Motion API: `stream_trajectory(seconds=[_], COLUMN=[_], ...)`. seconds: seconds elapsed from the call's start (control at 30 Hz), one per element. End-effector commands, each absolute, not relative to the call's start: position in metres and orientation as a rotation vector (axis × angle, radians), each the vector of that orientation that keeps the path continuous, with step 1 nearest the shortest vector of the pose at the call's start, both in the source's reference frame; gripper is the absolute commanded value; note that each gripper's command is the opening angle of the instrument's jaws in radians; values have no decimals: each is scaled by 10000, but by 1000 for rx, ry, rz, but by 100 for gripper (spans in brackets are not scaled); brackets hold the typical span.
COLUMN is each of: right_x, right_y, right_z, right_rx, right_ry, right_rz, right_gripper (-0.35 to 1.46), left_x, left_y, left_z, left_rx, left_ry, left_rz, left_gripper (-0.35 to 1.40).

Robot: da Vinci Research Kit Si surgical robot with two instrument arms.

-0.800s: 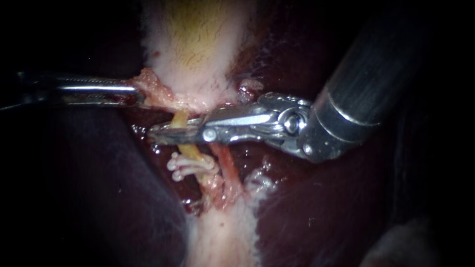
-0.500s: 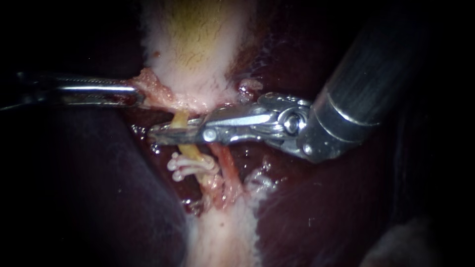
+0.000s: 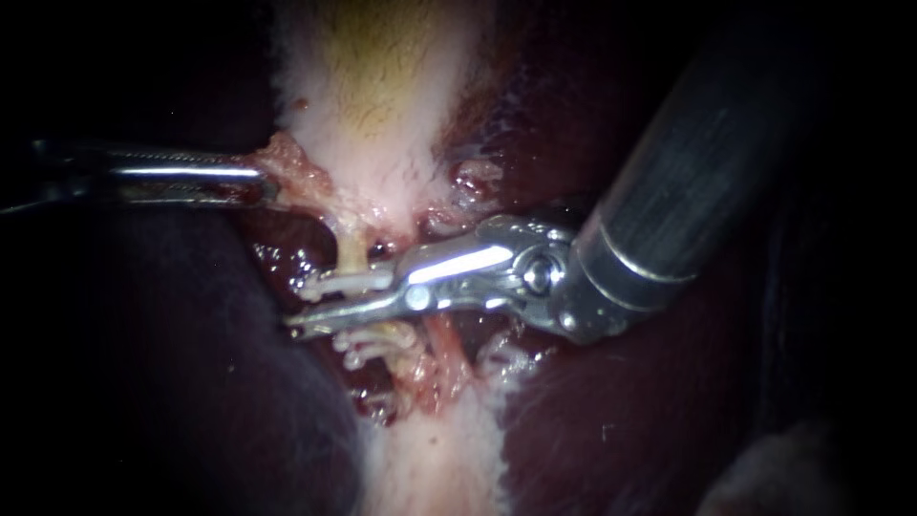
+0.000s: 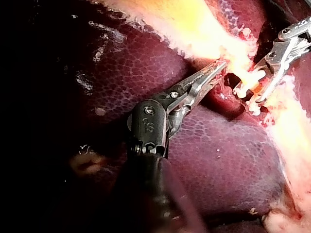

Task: Going back third clip left tube

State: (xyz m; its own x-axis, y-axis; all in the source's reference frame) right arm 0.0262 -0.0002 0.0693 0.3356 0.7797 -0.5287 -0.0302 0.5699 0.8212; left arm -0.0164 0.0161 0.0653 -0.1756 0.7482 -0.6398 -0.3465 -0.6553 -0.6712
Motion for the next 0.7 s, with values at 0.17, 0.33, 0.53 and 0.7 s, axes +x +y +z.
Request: stream_trajectory(seconds=[0.17,0.33,0.53,0.7], right_x=[250,232,203,165], right_y=[2,7,13,17], right_z=[709,702,688,670], right_rx=[742,694,650,618], right_ry=[1116,1138,1158,1180], right_rz=[529,472,404,335], right_gripper=[50,50,50,50], left_x=[-164,-164,-165,-164], left_y=[160,159,158,158], left_z=[655,656,656,656], left_rx=[-1349,-1349,-1349,-1349], left_ry=[-489,-488,-487,-487], left_rz=[1907,1907,1907,1907], left_gripper=[-35,-35,-35,-35])
